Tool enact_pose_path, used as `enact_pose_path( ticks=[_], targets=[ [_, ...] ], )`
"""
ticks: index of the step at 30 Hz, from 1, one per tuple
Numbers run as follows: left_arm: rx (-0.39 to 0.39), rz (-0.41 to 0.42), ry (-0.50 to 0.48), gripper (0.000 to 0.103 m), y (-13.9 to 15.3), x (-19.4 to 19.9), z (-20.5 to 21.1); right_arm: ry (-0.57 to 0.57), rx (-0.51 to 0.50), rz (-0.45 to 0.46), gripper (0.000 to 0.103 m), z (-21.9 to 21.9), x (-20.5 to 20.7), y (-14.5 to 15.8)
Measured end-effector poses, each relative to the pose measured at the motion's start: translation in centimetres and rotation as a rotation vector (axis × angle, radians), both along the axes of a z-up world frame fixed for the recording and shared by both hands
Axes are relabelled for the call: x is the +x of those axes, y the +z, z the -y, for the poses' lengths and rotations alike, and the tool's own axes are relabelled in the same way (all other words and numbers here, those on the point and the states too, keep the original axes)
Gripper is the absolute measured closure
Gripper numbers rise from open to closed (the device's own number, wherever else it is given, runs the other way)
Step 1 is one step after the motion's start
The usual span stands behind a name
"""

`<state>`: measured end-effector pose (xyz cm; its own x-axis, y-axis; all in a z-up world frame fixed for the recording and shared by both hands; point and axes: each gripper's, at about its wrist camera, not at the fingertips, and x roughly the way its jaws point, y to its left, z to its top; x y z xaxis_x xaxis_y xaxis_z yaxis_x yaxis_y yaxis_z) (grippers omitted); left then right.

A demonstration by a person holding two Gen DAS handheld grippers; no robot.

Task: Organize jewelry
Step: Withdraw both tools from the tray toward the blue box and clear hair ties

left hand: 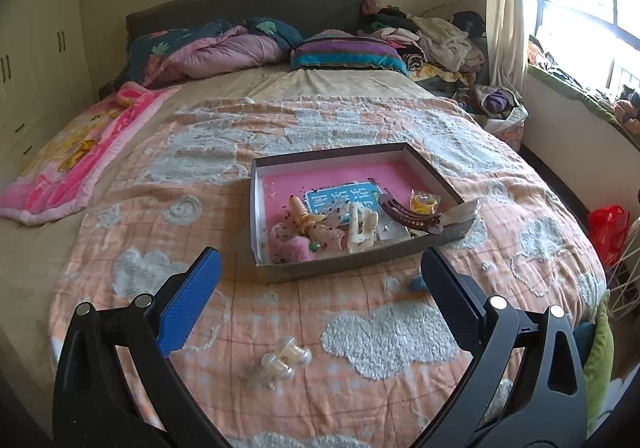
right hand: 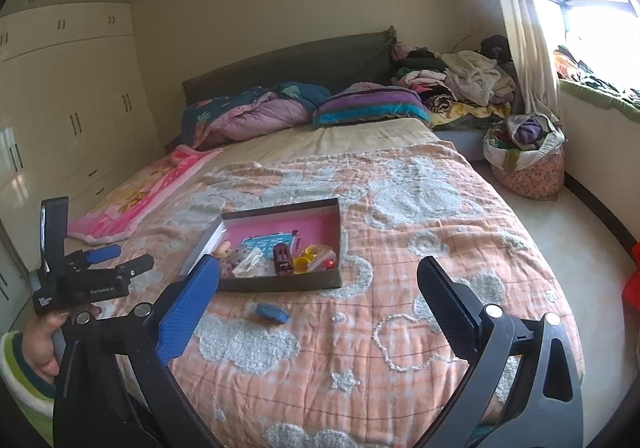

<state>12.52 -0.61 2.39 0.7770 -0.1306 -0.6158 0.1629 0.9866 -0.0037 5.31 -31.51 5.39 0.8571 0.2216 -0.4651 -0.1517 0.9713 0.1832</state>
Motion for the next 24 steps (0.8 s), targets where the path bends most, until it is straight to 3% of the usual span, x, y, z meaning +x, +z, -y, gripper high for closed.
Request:
enact_pose_path(
  ticks=[24],
  targets=[
    [0.001, -0.047, 0.071, 0.010, -2.3, -3.8, -4.6, 0.178, -0.051, -0.062, 0.004, -6.9, 0.5, -2.8]
  ],
)
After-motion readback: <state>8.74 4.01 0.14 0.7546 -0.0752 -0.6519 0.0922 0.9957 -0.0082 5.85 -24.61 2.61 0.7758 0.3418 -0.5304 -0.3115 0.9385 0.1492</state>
